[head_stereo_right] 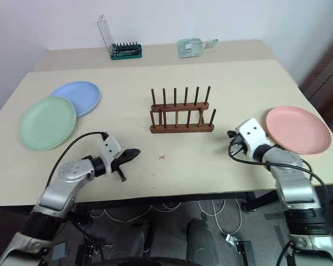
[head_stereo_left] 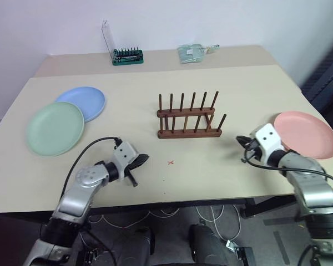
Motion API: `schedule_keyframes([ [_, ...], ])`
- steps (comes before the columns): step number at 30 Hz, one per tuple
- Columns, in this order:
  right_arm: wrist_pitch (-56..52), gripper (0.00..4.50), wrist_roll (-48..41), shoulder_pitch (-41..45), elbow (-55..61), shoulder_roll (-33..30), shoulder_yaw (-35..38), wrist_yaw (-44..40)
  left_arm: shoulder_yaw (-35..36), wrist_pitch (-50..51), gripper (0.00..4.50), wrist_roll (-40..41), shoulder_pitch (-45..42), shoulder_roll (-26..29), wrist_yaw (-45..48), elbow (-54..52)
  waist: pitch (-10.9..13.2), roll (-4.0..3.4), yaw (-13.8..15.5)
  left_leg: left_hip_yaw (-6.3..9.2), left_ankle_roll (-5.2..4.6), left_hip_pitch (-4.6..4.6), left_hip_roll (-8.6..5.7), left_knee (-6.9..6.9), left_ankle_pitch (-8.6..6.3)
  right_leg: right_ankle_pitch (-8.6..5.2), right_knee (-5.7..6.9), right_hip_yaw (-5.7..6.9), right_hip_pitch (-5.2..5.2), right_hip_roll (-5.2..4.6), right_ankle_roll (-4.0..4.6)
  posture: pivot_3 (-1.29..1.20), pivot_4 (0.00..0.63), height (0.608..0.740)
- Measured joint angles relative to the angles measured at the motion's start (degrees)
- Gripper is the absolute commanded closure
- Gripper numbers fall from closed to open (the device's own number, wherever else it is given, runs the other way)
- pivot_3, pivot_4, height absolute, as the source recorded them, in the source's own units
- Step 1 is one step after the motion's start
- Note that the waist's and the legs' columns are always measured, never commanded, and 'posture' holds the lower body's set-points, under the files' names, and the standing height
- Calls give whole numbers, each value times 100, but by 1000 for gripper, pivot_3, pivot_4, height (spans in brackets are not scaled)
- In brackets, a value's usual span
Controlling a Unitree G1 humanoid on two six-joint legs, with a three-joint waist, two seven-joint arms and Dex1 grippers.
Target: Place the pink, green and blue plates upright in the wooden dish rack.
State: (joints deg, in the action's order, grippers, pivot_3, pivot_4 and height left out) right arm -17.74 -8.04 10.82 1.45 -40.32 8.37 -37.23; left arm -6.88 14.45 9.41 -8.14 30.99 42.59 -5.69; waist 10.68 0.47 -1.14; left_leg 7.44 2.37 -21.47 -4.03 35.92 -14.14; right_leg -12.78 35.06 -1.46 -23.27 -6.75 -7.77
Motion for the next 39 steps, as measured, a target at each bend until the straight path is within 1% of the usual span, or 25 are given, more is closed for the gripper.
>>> schedule_keyframes([
  [1,1,4500,-9,-10,0,-45,35,-34,80,35,4408,50,56,43,30,-33,0,-1,-2,-1,0,0,1,0,0,0,0,0,0,0,0,0,150,740],
  [3,-39,4500,-56,-78,-20,-206,134,-157,348,179,3914,285,185,127,79,-53,0,0,0,0,-1,-2,1,0,0,1,0,0,-2,0,3,0,150,740],
  [4,-44,4256,-63,-90,-54,-295,171,-198,521,261,3590,387,224,158,75,-33,1,-1,3,0,-1,-3,1,1,0,3,0,0,-2,-1,6,0,150,740],
  [6,-64,3662,-121,-91,-99,-443,281,-299,983,478,2709,666,283,172,31,69,5,1,9,1,-1,-4,0,1,0,2,1,1,-3,-2,5,0,150,740],
  [7,-68,3125,-122,-78,-162,-531,323,-329,1212,557,2098,794,286,183,2,106,8,5,22,2,-1,-7,0,3,0,2,1,2,-4,-2,4,0,150,740],
  [9,-68,2108,-75,-40,-310,-702,364,-334,1514,648,1059,981,287,256,-19,99,10,7,36,2,-1,-11,-2,6,0,7,0,1,-4,-5,12,0,150,740],
  [11,5,1116,124,73,-594,-834,358,-193,1584,648,35,993,299,324,-22,21,9,7,55,0,-1,-14,-7,7,0,8,-2,1,-4,-10,14,0,150,740],
  [12,76,668,232,123,-795,-890,361,-106,1569,647,0,997,327,324,1,-81,10,9,67,1,0,-17,-7,8,0,8,-3,1,-4,-10,14,0,150,740],
  [15,184,668,335,135,-1249,-990,379,-40,1353,649,0,1030,382,318,176,-435,11,10,68,1,0,-20,-7,7,-1,8,-8,2,-4,-10,14,0,150,740],
  [18,176,668,396,135,-1641,-988,378,45,887,651,0,1065,332,254,394,-870,11,9,50,0,0,-19,-7,7,-1,8,-8,1,-4,-9,15,0,150,740],
  [23,227,668,584,153,-1864,-968,362,350,405,650,0,1102,71,116,567,-1184,10,10,36,-2,-1,-15,-5,6,-1,8,-6,1,-3,-7,15,0,150,740],
  [24,257,1192,621,158,-1867,-959,339,409,334,648,0,1096,10,108,576,-1218,10,9,36,-3,-1,-15,-6,6,-1,8,-7,0,-2,-7,15,0,150,740],
  [25,288,1529,669,155,-1871,-950,312,439,291,647,0,1082,-32,90,581,-1220,10,10,38,-2,-1,-15,-6,7,-1,8,-7,1,-2,-8,14,0,150,740],
  [30,321,4073,738,115,-1872,-871,218,530,142,637,0,1016,-119,76,583,-1188,11,10,41,-2,-1,-16,-6,7,-1,8,-7,0,-2,-7,14,0,150,740],
  [31,330,4472,769,115,-1872,-861,217,565,138,634,0,999,-125,73,581,-1160,11,9,40,-2,-1,-16,-6,7,0,8,-7,1,-2,-7,14,0,150,740],
  [39,457,4472,1011,206,-1876,-847,101,793,102,522,0,912,-127,12,547,-1020,13,6,29,-3,-1,-16,-6,6,-1,8,-7,0,-4,-7,14,0,150,740],
])
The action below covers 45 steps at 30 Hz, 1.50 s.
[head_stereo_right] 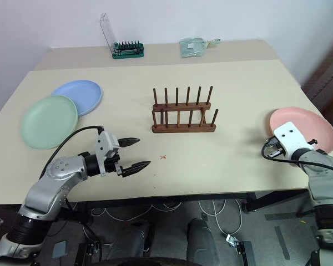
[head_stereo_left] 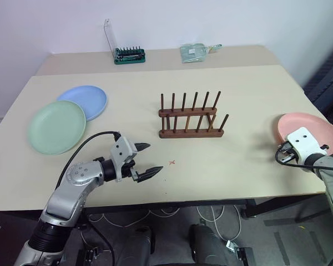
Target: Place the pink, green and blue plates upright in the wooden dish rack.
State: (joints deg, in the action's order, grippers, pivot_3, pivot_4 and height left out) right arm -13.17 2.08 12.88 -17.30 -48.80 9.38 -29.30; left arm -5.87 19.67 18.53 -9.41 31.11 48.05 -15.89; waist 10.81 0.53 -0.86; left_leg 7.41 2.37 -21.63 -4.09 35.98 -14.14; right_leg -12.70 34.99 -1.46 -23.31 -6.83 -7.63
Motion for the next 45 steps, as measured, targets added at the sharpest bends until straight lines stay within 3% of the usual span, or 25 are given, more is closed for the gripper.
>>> schedule_keyframes([
  [2,211,4472,16,222,34,43,-14,52,-1,-25,0,-47,3,-39,-56,57,4,-7,-21,-2,0,0,1,-2,0,0,1,0,-3,0,0,0,150,740],
  [4,311,4472,-525,640,443,376,143,-164,3,-42,0,-62,5,-45,-86,127,8,-11,-81,-4,0,4,7,-6,0,2,4,-1,-7,6,-3,0,150,740],
  [7,-243,4472,-2127,1376,1721,1000,360,-561,-11,-95,0,-90,-2,-116,-89,132,13,-16,-132,14,0,-3,8,-9,0,8,8,2,-10,8,-16,0,150,740],
  [10,-1247,4472,-3556,1873,2665,1026,843,-633,-4,-126,0,-115,10,-121,-103,143,9,-3,37,39,-2,-30,2,1,-1,9,-5,19,-13,3,-16,0,150,740],
  [15,-2757,4472,-6063,2127,3247,1529,1156,-233,0,-150,0,-175,33,-141,-147,211,10,-3,121,44,-2,-62,0,10,-1,9,-31,20,-27,3,6,0,150,740],
  [17,-3029,4472,-6637,2269,3277,1634,1161,35,-4,-158,0,-179,32,-155,-164,212,10,-4,126,44,-2,-66,-1,10,-1,9,-31,21,-32,4,8,0,150,740],
  [22,-3278,4472,-7150,2351,3164,1764,1161,506,-5,-160,0,-183,30,-173,-196,224,10,-4,132,38,-2,-68,-3,7,-1,16,-34,20,-36,4,-5,0,150,740],
  [38,-3180,4472,-7052,2134,2167,2128,1403,975,-6,-153,0,-208,59,-177,-229,211,10,-5,99,35,-3,-69,-3,7,0,18,-29,20,-41,7,-6,0,150,740],
  [41,-3192,3468,-7120,2135,2114,2133,1464,993,-7,-149,0,-210,62,-177,-231,211,10,-5,91,35,-3,-69,-2,5,0,18,-27,20,-42,7,-7,0,150,740],
  [45,-3190,1474,-7084,2135,2020,2131,1504,1049,-7,-146,0,-214,62,-176,-232,210,10,-6,42,35,-3,-69,-3,7,0,18,-21,20,-43,7,-7,0,150,740],
])
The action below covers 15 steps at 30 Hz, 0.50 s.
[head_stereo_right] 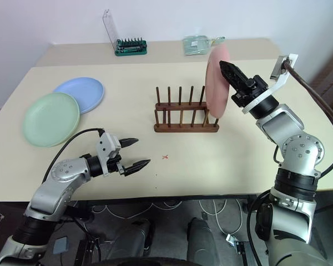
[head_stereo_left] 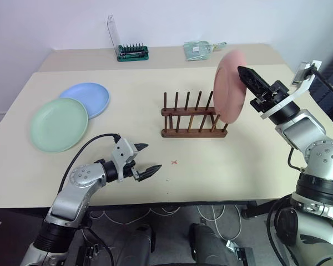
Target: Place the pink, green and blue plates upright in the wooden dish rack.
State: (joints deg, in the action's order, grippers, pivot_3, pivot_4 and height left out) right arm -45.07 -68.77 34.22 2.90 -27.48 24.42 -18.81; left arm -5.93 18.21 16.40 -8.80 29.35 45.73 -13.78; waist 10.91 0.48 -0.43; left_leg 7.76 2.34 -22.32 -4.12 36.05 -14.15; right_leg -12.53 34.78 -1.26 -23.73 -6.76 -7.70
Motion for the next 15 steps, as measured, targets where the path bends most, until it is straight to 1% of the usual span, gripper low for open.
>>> schedule_keyframes([
  [1,10,996,31,0,-2,-1,-2,12,0,1,0,0,0,0,-1,0,0,0,-13,0,0,0,0,0,0,0,2,0,-1,0,0,0,150,740],
  [5,405,996,676,7,-72,-105,-45,61,-3,9,0,-1,-3,-1,-12,-3,0,0,-29,-3,0,0,0,0,0,0,14,-1,-9,0,0,0,150,740],
  [10,1233,996,1948,298,-301,-578,-138,140,-1,29,0,-1,4,2,-31,-29,0,-1,-36,-16,0,-5,0,0,0,0,23,-11,-25,-1,-1,0,150,740],
  [13,1940,996,3078,496,-265,-1092,-523,39,4,37,0,-1,22,12,-73,-37,0,-2,-47,-20,0,-7,1,-2,0,0,26,-12,-32,0,-1,0,150,740],
  [15,2268,996,3673,580,-146,-1292,-863,-101,10,40,0,-1,24,17,-99,-38,0,-2,-68,-22,0,-6,3,-2,0,0,27,-13,-33,0,-1,0,150,740],
])
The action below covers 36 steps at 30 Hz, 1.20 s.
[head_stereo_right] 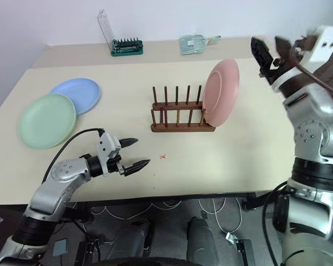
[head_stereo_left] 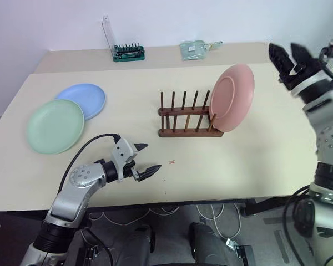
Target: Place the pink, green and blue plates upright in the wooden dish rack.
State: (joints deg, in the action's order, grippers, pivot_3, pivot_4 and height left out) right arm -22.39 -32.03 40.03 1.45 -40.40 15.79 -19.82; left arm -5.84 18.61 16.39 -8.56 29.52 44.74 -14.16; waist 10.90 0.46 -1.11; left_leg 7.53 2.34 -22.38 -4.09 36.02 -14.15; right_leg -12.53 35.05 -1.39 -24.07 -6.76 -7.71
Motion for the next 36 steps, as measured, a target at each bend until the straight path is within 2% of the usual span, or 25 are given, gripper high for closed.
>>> schedule_keyframes([
  [3,120,996,480,133,265,-22,-530,-258,93,0,0,15,8,-36,-148,-4,1,-1,-12,-1,0,0,1,1,0,0,2,-3,-3,0,0,0,150,740],
  [9,-19,996,1572,538,1410,15,-2375,-921,863,-38,0,29,-115,-165,-847,84,-4,6,23,3,1,-6,-1,4,0,0,5,-4,-10,-1,0,0,150,740],
  [11,-25,996,2201,626,1253,206,-2976,-913,1083,-130,0,-53,-103,-159,-1078,175,-4,9,42,2,2,-8,-4,9,1,1,3,-4,-9,-2,0,0,150,740],
  [14,45,996,2729,647,905,770,-3450,-824,1572,-165,0,-208,-123,-231,-1719,321,-2,11,33,4,6,-10,-3,3,3,2,6,-4,-19,-1,0,0,150,740],
  [19,57,996,2837,643,840,1122,-3549,-1163,2397,-133,0,-482,-220,-379,-2976,525,-3,13,40,11,11,-11,-4,1,6,4,9,-2,-20,0,1,0,150,740],
  [22,80,996,2923,552,826,1323,-3632,-1299,3360,458,0,-701,-629,-480,-4450,858,-5,19,22,17,14,-9,-2,1,8,5,14,1,-20,6,3,0,150,740],
  [25,154,996,3055,499,631,1388,-3665,-1392,4512,1178,0,-371,-951,-721,-5417,891,-6,22,12,17,16,-8,-3,1,8,6,14,1,-20,6,2,0,150,740],
  [29,204,996,3144,499,501,1509,-3661,-1449,4787,1942,0,-185,-870,-803,-5728,856,-8,38,44,21,30,-9,-4,2,16,6,18,4,-18,6,2,0,150,740],
  [33,289,996,3240,476,494,1647,-3658,-1456,5229,2911,0,319,-1128,-1180,-6076,765,-13,52,36,26,32,-9,-5,4,17,6,19,7,-15,6,2,0,150,740],
  [36,293,996,3283,425,494,1699,-3654,-1455,5156,3433,0,614,-1220,-1213,-5974,774,-11,57,20,27,36,-9,-5,2,19,7,20,9,-17,7,3,0,150,740],
])
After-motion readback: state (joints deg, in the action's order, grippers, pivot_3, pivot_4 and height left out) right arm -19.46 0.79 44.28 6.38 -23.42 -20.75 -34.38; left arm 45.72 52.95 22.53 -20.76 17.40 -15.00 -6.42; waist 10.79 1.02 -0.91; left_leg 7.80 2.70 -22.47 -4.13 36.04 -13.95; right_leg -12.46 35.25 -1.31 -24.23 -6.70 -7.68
